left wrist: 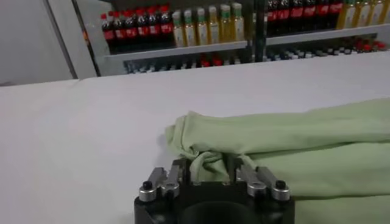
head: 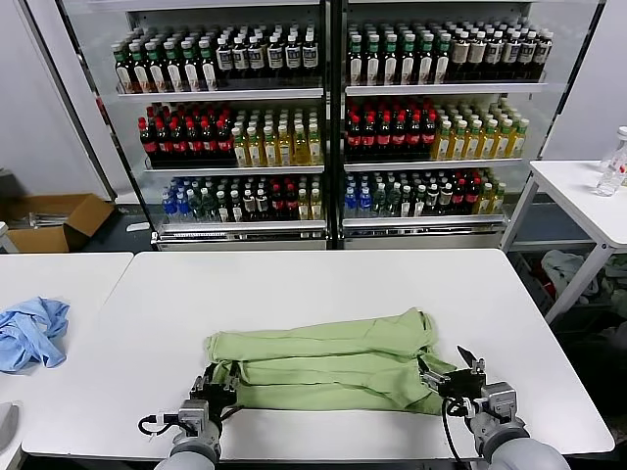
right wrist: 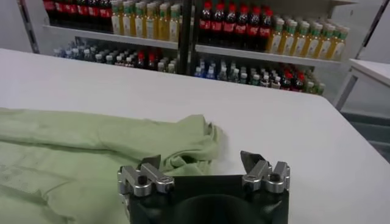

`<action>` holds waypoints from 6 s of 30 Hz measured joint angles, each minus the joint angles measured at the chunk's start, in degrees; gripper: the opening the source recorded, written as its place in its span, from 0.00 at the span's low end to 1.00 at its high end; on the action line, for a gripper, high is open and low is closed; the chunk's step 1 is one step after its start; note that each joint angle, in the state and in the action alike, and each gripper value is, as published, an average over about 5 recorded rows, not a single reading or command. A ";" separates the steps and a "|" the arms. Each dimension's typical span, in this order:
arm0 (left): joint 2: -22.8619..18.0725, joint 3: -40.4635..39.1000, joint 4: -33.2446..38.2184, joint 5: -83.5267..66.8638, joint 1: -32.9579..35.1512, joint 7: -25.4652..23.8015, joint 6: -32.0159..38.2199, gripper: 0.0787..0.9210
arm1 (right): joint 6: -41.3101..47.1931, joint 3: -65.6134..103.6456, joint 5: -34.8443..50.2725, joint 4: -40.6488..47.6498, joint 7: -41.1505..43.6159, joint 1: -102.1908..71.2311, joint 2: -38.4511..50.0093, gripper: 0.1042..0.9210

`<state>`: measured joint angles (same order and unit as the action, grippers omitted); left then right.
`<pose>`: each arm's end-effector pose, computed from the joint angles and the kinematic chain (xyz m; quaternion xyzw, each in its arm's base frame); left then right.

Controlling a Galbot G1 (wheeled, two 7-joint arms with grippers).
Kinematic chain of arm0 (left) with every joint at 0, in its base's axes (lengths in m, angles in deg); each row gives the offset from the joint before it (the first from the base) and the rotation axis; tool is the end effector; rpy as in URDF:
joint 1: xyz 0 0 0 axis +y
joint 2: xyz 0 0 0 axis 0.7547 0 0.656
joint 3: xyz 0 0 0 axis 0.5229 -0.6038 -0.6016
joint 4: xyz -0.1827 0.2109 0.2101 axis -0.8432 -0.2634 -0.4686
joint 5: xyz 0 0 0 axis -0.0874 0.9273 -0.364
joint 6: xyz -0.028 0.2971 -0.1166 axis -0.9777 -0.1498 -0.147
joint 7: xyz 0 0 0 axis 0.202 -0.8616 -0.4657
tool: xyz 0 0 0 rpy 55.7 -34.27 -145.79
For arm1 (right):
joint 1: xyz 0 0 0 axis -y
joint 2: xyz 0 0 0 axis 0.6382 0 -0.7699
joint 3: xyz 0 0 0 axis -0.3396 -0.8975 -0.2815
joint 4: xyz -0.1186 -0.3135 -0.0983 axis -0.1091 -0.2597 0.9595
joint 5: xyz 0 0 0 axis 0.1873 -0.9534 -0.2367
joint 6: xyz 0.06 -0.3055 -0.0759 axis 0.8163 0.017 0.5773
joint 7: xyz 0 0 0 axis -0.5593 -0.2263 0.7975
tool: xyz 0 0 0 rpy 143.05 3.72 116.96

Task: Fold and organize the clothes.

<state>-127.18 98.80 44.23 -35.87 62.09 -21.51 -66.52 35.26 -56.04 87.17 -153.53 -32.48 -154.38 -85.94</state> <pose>0.1879 0.0103 -0.3276 0.0279 -0.9678 -0.0391 0.2469 0.1790 -0.0802 -0.2556 0.0634 -0.9692 0.0687 0.2277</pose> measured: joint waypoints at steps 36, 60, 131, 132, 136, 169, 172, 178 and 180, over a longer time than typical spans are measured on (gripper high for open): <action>9.64 14.25 10.82 -27.81 -3.07 -1.20 5.88 0.02 | -0.29 0.79 0.75 -1.70 -1.31 -1.07 -1.43 0.88; 1.95 -4.08 11.26 -14.84 -2.81 -7.34 6.07 0.51 | -1.79 0.99 1.10 -0.35 -0.32 -0.27 -0.95 0.88; 4.77 22.68 -11.15 -57.87 -10.61 -13.13 -6.30 0.02 | -2.20 4.51 3.22 -3.33 -0.35 -1.75 -1.16 0.88; 5.40 23.88 -11.15 -58.46 -10.67 -13.11 -6.31 0.02 | -2.20 4.41 3.35 -3.20 -0.35 -1.55 -1.19 0.88; 8.97 28.86 -10.48 -59.75 -10.87 -12.89 -6.43 0.02 | -2.21 3.97 3.60 -2.85 -0.36 -0.76 -1.48 0.88; -11.32 -9.14 -10.34 -25.06 -24.53 -4.58 -1.40 0.15 | -4.40 2.63 3.66 -0.55 0.26 6.12 1.70 0.88; -12.52 -11.29 -11.33 -19.42 -24.75 -5.34 0.64 0.25 | -4.40 1.68 4.29 0.46 -0.19 7.63 2.10 0.88; -12.84 -12.79 -11.29 -10.68 -23.58 -6.97 5.25 0.46 | -3.35 -2.30 6.20 2.77 -1.62 11.76 2.39 0.88; -12.61 -12.39 -10.71 -9.00 -22.78 -7.24 6.44 0.53 | -2.76 -4.41 7.02 3.75 -2.20 13.77 2.19 0.88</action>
<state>-139.79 86.41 33.52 -44.87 39.32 -28.75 -60.08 32.50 -60.45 94.19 -149.78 -34.68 -140.61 -83.75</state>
